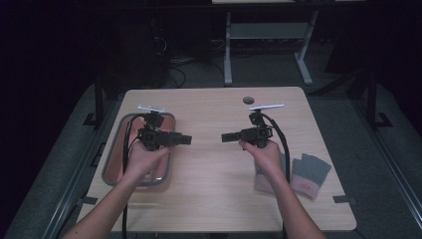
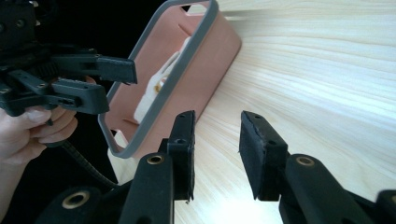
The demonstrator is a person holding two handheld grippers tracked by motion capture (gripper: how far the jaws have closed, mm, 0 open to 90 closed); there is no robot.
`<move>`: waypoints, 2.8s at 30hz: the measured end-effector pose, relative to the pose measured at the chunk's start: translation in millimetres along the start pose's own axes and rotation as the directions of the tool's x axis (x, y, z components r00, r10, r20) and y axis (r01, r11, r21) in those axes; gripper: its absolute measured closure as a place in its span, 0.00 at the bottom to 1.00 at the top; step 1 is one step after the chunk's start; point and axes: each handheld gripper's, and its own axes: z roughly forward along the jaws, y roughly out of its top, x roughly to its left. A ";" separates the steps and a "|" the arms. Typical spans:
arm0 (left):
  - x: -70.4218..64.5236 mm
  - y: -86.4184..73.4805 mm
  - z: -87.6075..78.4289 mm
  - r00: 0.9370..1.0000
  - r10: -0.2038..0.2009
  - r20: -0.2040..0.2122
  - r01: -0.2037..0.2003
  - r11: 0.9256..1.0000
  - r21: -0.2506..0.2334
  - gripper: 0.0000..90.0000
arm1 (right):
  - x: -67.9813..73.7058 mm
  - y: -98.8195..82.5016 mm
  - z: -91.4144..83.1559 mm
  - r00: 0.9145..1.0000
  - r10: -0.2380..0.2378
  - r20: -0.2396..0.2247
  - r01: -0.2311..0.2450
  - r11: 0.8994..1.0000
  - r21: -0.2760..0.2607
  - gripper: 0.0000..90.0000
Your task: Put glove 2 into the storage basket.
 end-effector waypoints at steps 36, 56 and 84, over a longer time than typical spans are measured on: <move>-54.7 3.2 58.8 0.993 0.046 0.105 -0.047 0.999 0.002 0.35 | -41.7 -47.9 -77.0 0.994 -0.002 0.111 0.006 0.999 -0.042 0.56; -83.7 -15.5 97.5 0.984 0.080 0.161 -0.083 0.997 0.012 0.32 | -65.4 -88.3 -119.6 0.957 -0.078 0.279 0.081 0.997 0.000 0.48; -103.7 -33.0 155.0 0.972 0.100 0.213 -0.117 0.991 0.068 0.31 | -96.6 -120.9 -153.5 0.847 -0.114 0.520 0.087 0.993 0.076 0.60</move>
